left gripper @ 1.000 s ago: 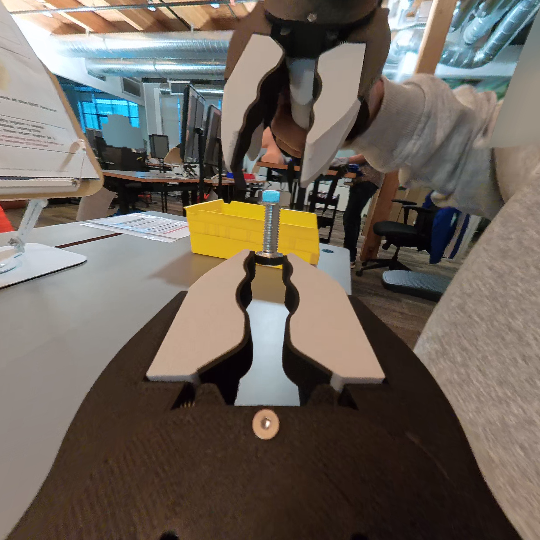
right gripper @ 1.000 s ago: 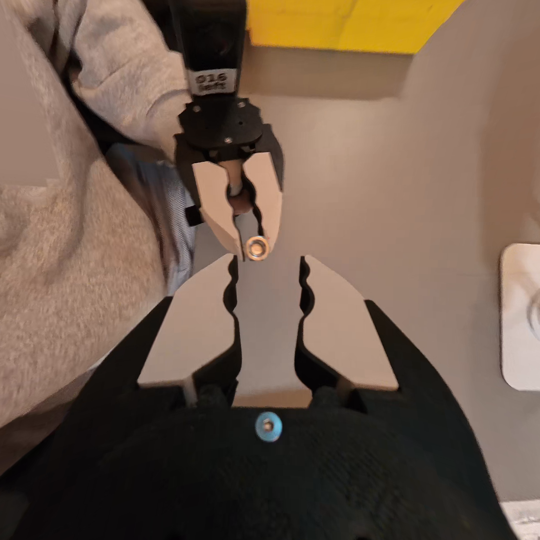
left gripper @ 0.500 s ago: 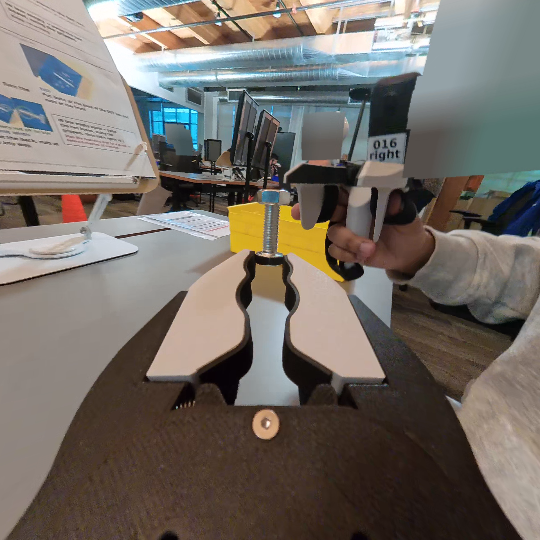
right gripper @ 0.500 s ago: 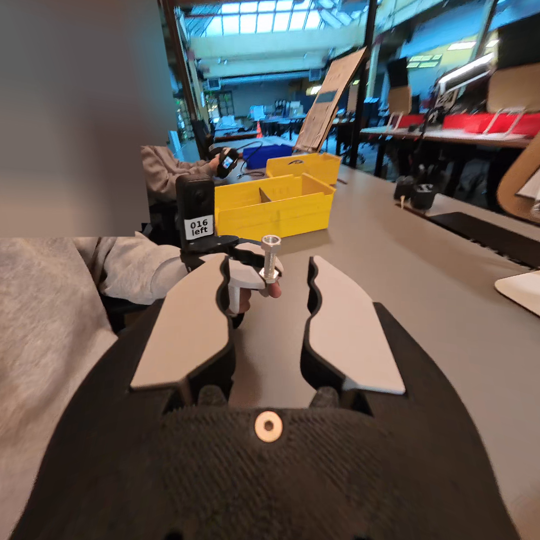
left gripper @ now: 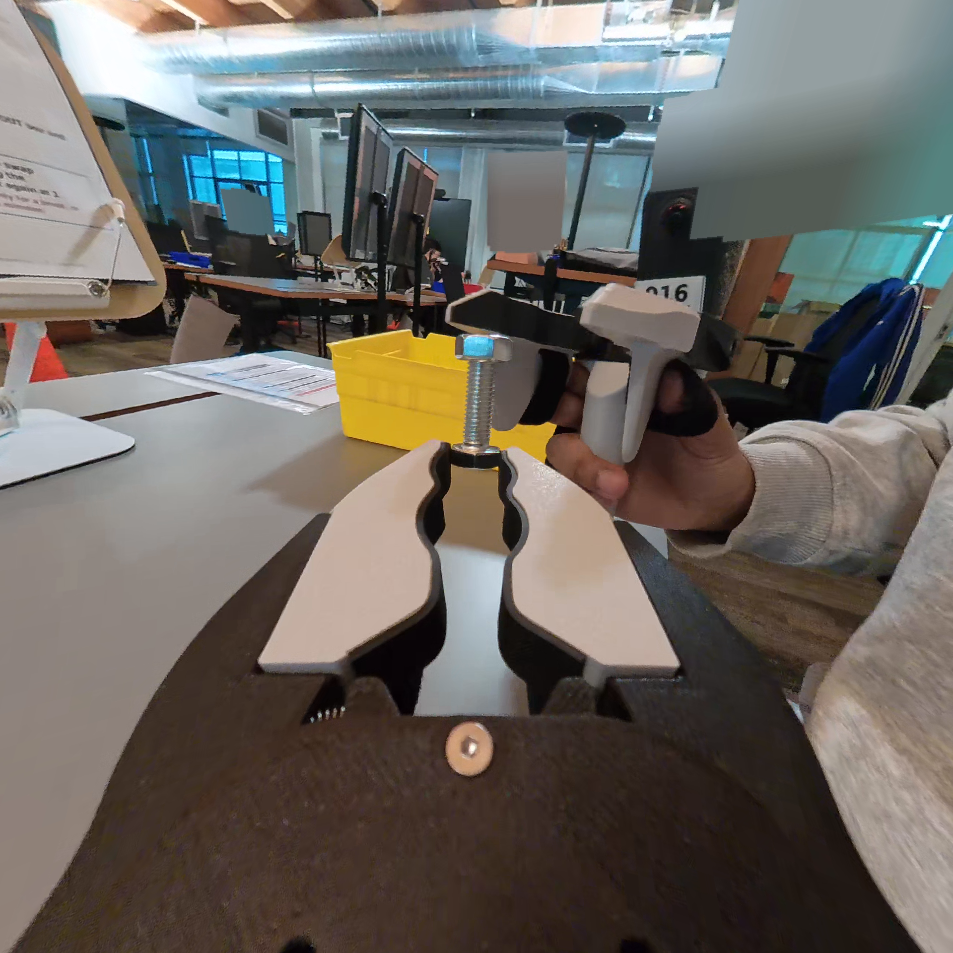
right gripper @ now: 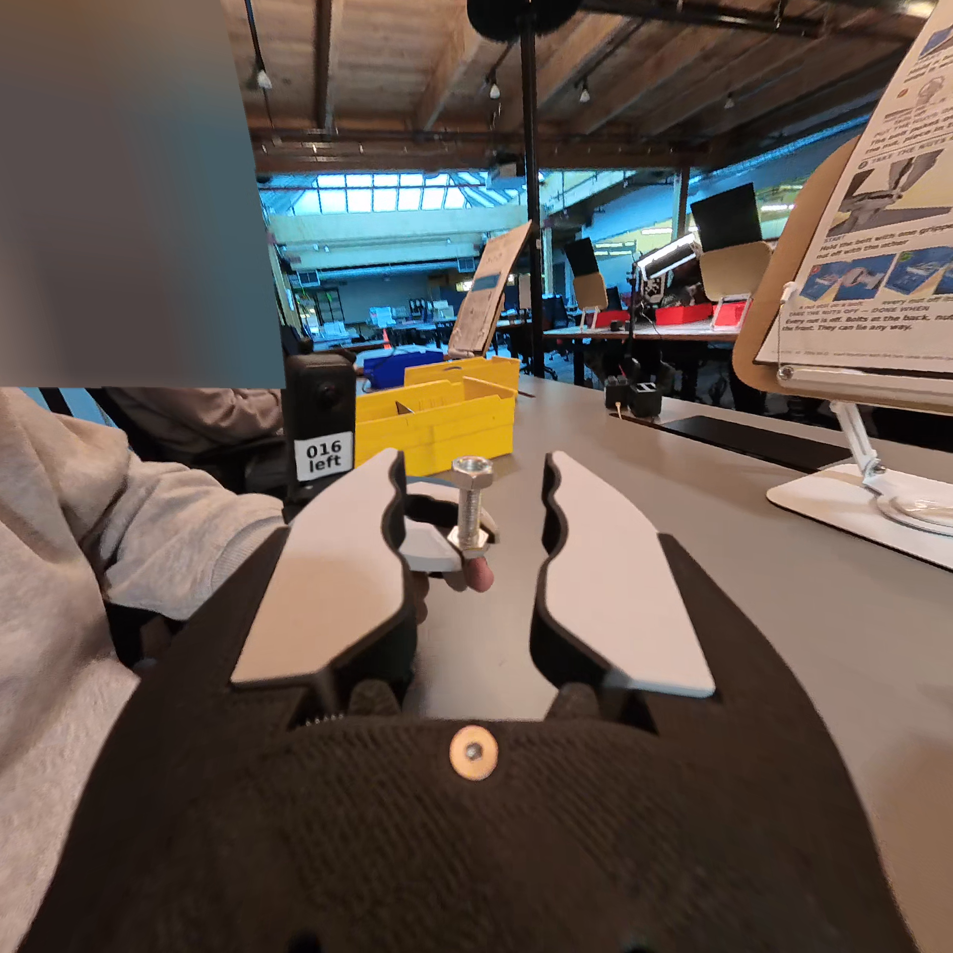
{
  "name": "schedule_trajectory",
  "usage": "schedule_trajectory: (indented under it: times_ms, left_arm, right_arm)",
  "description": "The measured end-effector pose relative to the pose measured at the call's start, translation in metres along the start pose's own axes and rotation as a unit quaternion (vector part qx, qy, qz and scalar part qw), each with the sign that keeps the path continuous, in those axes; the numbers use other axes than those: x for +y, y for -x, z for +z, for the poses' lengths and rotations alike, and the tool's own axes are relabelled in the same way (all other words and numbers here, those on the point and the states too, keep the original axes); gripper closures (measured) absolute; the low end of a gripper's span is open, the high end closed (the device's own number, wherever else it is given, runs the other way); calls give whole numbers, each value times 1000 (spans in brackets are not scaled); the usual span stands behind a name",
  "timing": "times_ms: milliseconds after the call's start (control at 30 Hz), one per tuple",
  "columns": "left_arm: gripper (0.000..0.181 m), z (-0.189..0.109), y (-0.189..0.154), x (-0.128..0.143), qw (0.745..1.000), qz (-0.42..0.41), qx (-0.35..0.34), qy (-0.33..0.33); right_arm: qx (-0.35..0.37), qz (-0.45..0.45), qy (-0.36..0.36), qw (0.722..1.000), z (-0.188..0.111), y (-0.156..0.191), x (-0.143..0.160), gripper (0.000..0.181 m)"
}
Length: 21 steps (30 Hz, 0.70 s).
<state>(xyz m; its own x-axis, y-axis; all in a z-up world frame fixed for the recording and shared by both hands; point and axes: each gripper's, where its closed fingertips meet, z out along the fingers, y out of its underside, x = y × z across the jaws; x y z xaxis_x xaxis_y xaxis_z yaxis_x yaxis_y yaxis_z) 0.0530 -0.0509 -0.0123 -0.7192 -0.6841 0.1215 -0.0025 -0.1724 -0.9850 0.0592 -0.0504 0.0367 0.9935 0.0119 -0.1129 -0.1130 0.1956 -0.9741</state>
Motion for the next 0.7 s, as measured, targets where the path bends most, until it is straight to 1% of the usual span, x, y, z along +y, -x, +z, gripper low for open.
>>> schedule_trajectory:
  times_ms: [167,300,467,700]
  left_arm:
    - [163,-8,-3,4,999,-34,15,-1]
    - [163,-10,-6,5,999,-37,29,0]
    - [163,-12,1,7,999,-39,26,0]
    - [163,-15,12,2,999,-48,14,-10]
  right_arm:
    - [-19,26,-3,999,11,11,8,116]
    - [-28,11,9,1000,20,24,15,108]
    - [-40,-1,19,999,25,35,21,104]
    - [-44,22,8,999,21,33,19,108]
